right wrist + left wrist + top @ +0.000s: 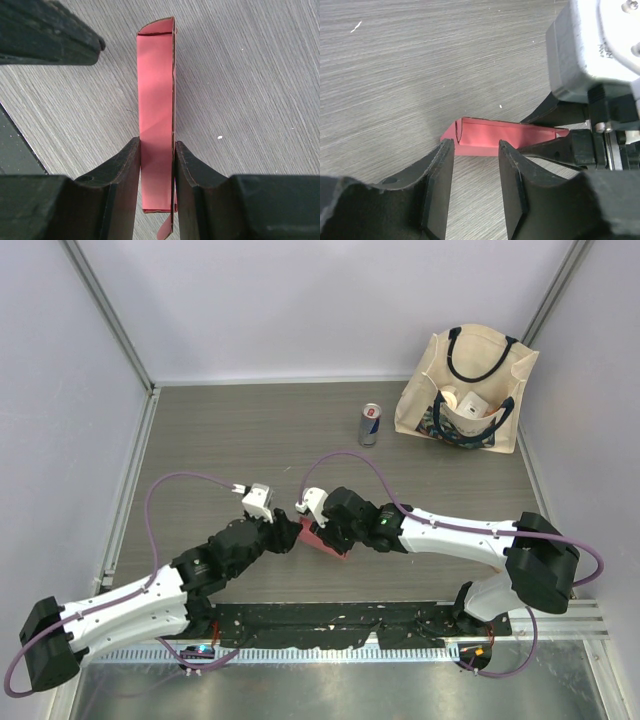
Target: Fold the paper box
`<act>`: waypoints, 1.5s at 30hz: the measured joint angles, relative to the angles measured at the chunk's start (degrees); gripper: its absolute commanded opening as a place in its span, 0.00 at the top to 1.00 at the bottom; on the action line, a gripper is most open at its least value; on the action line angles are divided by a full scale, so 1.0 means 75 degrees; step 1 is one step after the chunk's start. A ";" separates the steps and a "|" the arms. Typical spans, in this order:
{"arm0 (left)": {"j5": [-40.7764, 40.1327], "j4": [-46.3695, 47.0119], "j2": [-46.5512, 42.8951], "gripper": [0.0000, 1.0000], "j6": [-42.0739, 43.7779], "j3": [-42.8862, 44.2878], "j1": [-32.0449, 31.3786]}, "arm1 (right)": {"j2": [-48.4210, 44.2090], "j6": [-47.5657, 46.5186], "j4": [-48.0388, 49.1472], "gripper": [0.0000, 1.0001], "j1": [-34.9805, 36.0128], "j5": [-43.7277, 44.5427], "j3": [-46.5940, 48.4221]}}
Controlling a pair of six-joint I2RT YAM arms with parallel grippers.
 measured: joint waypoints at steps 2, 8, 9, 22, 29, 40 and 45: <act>-0.0015 -0.0017 0.0085 0.62 0.0032 0.0099 0.0000 | 0.0000 -0.0003 -0.0003 0.91 0.0000 0.0000 0.0003; 0.0026 0.0003 0.0965 0.64 0.0283 0.0417 0.0000 | 0.0000 -0.0009 -0.0003 0.91 -0.0003 0.0000 0.0003; 0.0029 0.0003 0.1096 0.67 0.0341 0.0420 0.0000 | 0.0000 -0.0012 -0.0003 0.91 -0.0003 -0.0003 0.0003; 0.0015 0.0006 0.1501 0.66 0.0609 0.0641 0.0143 | 0.0000 -0.0140 -0.0003 0.92 -0.0015 -0.0198 0.0006; 0.0102 0.0052 0.1690 0.74 0.0612 0.0670 0.0210 | 0.0000 -0.0146 -0.0003 0.92 -0.0015 -0.0207 0.0009; 0.0122 0.0376 0.2276 0.92 0.0691 0.0694 0.0286 | 0.0000 -0.0146 -0.0006 0.92 -0.0015 -0.0230 0.0009; 0.0090 0.0466 0.2384 1.00 0.0796 0.0717 0.0315 | 0.0000 -0.0137 -0.0003 0.92 -0.0029 -0.0221 0.0009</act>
